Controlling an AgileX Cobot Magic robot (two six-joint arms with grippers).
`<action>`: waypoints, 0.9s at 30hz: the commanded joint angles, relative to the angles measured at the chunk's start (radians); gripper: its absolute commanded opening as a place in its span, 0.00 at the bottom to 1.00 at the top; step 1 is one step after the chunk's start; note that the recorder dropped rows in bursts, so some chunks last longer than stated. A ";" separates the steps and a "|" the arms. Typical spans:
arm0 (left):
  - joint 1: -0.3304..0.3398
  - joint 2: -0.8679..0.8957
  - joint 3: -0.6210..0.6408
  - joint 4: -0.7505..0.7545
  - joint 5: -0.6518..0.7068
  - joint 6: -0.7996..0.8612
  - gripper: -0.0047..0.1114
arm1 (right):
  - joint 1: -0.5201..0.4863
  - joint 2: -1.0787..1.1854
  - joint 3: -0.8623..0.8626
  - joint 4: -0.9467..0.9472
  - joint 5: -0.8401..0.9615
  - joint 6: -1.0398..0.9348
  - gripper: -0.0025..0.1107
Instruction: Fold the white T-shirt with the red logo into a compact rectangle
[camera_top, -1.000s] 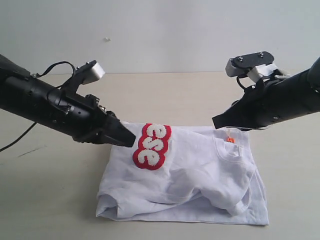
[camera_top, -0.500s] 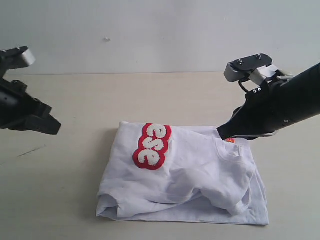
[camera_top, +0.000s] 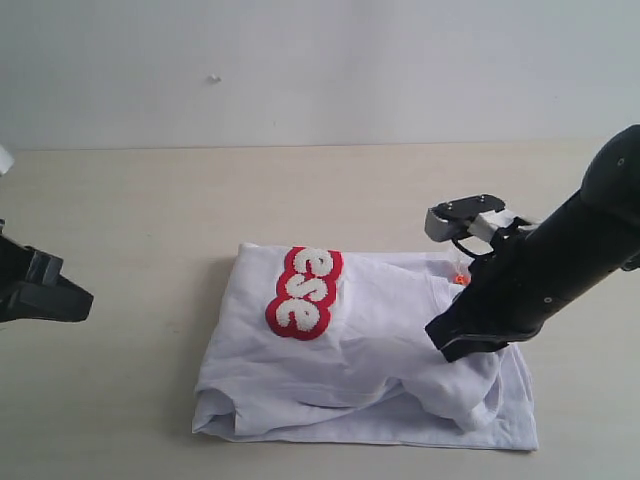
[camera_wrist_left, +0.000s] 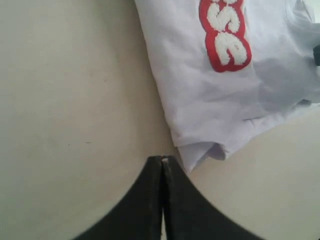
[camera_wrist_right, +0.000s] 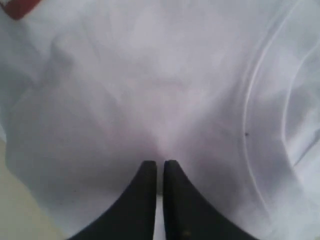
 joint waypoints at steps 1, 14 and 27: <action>0.002 -0.014 0.023 -0.048 -0.016 0.028 0.04 | -0.002 0.044 -0.005 0.023 -0.006 -0.025 0.08; 0.002 -0.014 0.023 -0.060 0.004 0.030 0.04 | -0.002 0.160 -0.078 0.261 0.016 -0.224 0.08; 0.002 -0.038 0.023 -0.060 0.005 0.034 0.04 | 0.069 0.155 -0.199 0.281 0.034 -0.197 0.08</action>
